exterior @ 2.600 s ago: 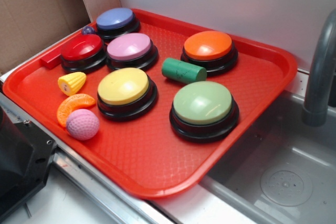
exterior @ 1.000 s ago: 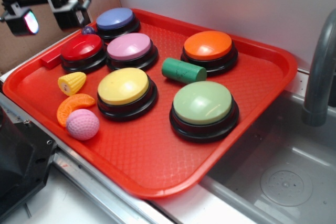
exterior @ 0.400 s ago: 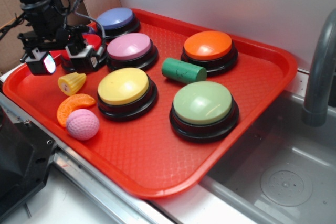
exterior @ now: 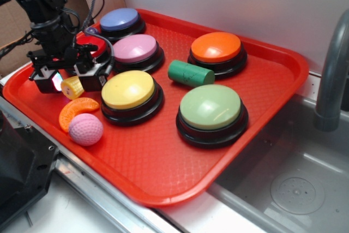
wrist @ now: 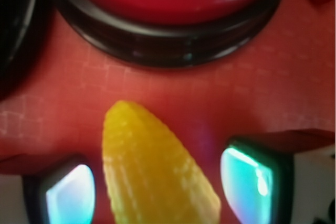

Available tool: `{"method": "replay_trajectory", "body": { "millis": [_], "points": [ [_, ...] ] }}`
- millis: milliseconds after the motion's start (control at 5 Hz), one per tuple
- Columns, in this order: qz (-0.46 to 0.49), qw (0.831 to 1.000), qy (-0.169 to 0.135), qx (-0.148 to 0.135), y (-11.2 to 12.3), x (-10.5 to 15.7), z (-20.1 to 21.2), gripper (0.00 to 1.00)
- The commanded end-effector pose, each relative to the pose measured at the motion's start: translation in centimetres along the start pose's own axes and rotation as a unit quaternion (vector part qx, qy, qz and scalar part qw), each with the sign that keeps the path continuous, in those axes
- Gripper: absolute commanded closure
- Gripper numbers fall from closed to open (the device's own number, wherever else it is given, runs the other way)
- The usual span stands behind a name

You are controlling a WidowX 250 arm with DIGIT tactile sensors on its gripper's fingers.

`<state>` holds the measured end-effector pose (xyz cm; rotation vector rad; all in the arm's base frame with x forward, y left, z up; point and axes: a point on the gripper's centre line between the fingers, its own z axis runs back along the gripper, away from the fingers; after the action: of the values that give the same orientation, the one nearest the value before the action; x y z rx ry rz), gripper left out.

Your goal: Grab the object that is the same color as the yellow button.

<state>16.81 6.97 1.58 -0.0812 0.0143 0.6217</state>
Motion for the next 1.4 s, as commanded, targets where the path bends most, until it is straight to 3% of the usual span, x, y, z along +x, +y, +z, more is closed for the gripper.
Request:
{"method": "replay_trajectory", "body": {
  "millis": [0, 400, 600, 1000, 1200],
  "points": [
    [-0.015, 1.000, -0.012, 0.011, 0.0, -0.4, -0.1, 1.00],
    [-0.027, 0.998, -0.049, 0.014, -1.3, -0.2, 2.6, 1.00],
    [-0.074, 0.996, -0.047, 0.002, -2.8, 0.0, 6.5, 1.00],
    [-0.172, 0.983, -0.065, -0.017, -8.2, 1.0, 14.9, 1.00],
    [-0.213, 0.975, -0.066, -0.024, -10.7, 1.8, 16.0, 1.00]
  ]
}}
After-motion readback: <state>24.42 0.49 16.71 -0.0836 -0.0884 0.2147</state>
